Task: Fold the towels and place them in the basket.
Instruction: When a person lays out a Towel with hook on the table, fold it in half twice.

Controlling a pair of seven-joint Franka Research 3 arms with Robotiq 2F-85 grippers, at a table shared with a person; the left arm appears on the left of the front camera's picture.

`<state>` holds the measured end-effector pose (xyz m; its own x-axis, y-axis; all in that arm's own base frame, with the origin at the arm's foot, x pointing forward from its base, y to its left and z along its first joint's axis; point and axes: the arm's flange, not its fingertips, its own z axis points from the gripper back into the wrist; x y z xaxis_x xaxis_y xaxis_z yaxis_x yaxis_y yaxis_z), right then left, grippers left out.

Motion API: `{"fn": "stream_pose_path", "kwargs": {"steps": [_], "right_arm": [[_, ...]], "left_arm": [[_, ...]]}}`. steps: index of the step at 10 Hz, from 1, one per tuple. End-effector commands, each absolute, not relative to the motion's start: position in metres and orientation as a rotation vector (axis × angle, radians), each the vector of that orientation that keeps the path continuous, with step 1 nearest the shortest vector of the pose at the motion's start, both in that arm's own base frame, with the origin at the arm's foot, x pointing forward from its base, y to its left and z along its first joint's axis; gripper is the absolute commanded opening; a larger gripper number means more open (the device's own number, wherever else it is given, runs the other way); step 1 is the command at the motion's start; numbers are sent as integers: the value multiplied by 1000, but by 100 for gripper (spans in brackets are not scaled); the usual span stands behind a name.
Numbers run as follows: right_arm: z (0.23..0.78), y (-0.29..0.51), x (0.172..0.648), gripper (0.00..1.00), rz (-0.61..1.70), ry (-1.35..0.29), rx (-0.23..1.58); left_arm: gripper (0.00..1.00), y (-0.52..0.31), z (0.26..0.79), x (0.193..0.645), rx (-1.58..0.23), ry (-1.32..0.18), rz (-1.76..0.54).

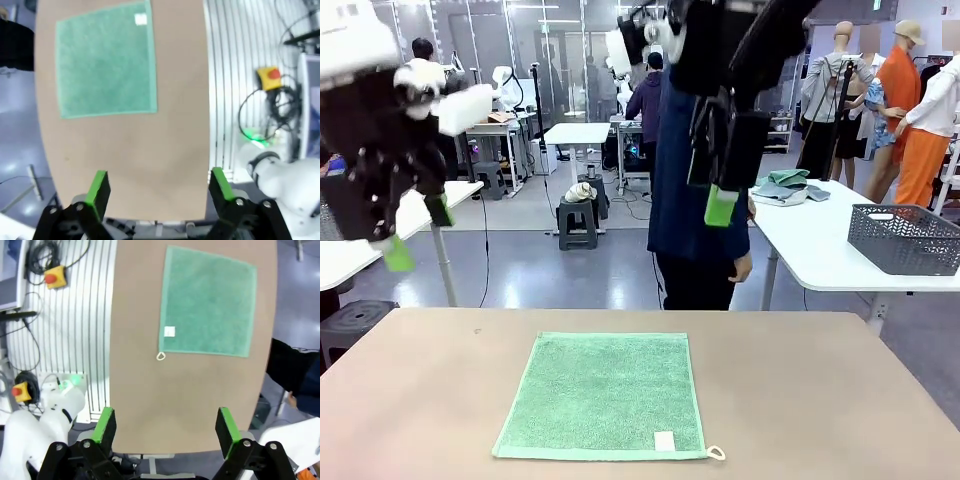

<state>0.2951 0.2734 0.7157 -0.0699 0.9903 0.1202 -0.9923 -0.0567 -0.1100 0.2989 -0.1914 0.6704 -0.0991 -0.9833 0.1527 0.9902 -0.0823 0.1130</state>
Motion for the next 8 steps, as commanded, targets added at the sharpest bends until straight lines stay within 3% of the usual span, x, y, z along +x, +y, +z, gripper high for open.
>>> {"fn": "stream_pose_path", "kwargs": {"steps": [1, 3, 6, 8], "right_arm": [[700, 268, 294, 100, 1681, -110, -5], [678, 279, 296, 100, 1687, -38, -15], [672, 277, 298, 100, 1606, -87, -27], [668, 284, 296, 100, 1670, -38, 6]], "left_arm": [[100, -181, 654, 289, 22, -169, -1702], [100, -186, 638, 288, 56, -111, -1691], [100, -184, 644, 291, 69, -125, -1627], [100, -186, 636, 292, 30, -113, -1689]]}}
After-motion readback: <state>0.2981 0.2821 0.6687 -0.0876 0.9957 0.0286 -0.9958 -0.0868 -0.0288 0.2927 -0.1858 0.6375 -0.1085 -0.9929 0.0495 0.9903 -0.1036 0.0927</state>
